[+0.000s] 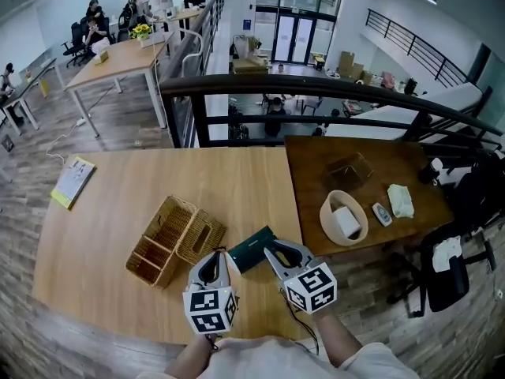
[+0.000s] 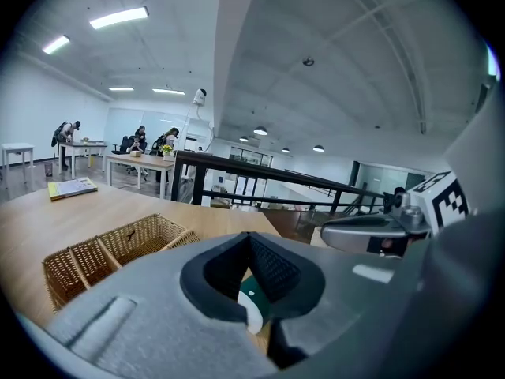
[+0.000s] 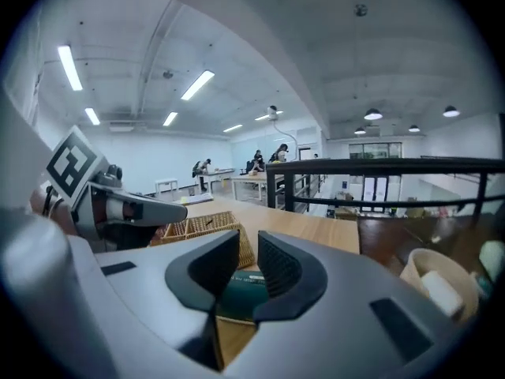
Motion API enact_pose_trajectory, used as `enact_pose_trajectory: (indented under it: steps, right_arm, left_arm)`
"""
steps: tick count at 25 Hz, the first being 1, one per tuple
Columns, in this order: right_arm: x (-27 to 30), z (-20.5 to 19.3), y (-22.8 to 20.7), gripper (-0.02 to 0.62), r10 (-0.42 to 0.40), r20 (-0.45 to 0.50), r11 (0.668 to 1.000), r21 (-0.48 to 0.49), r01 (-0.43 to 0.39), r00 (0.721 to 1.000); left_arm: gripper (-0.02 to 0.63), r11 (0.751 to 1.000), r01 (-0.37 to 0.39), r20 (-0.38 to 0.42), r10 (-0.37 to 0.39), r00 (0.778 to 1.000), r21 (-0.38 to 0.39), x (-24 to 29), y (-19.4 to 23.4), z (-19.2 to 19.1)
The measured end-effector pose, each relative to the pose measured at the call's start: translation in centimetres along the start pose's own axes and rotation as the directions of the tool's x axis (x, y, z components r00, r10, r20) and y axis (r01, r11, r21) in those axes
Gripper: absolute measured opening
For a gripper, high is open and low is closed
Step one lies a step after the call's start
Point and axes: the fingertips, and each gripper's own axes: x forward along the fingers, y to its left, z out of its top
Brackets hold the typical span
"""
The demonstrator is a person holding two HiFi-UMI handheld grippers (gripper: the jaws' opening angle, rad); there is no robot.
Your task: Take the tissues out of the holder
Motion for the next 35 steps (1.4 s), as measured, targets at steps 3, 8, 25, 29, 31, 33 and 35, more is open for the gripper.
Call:
enact_pose_trajectory:
  steps: [3,8,25,29,31,33,35]
  right_arm:
    - [-0.8,-0.6,-1.1,0.074,-0.086,0.012,0.993,0.082,0.084,0.996]
    - [-1.6,-1.8,-2.3,0.041,-0.204,-0.012,0.967,0.15,0.204,0.979]
    - [-2.9,-3.4,-4.0,0.005,-0.298,-0.058,0.926,0.227,0.303,0.953]
    - [-3.0,-3.4,-4.3,0.005,-0.307,-0.06,0.923,0.224,0.312,0.95]
    - [-3.0,-3.5,-4.6,0.005,-0.315,-0.065,0.919,0.229,0.322,0.947]
    - [-3.0,-3.6,-4.9,0.005,-0.322,-0.07,0.913,0.24,0.33,0.944]
    - [-3.1,-3.6,-5.1,0.005,-0.329,-0.072,0.91,0.243,0.336,0.942]
  left_arm:
    - [-0.014,1.0,0.008,-0.002,-0.008,1.0,0.003,0.2,-0.4,-0.3]
    - [-0.014,1.0,0.022,-0.003,-0.022,1.0,0.006,0.4,-1.2,-0.7]
    - [-0.014,1.0,0.02,-0.021,-0.021,1.0,-0.013,0.3,-1.2,-1.4]
    - [-0.014,1.0,0.014,-0.025,-0.014,1.0,-0.021,0.3,-0.9,-1.6]
    - [-0.014,1.0,0.013,-0.024,-0.013,1.0,-0.024,0.4,-0.8,-1.5]
    - [-0.014,1.0,0.015,-0.021,-0.015,1.0,-0.024,0.4,-0.9,-1.3]
    - [-0.014,1.0,0.017,-0.019,-0.018,1.0,-0.021,0.5,-1.0,-1.1]
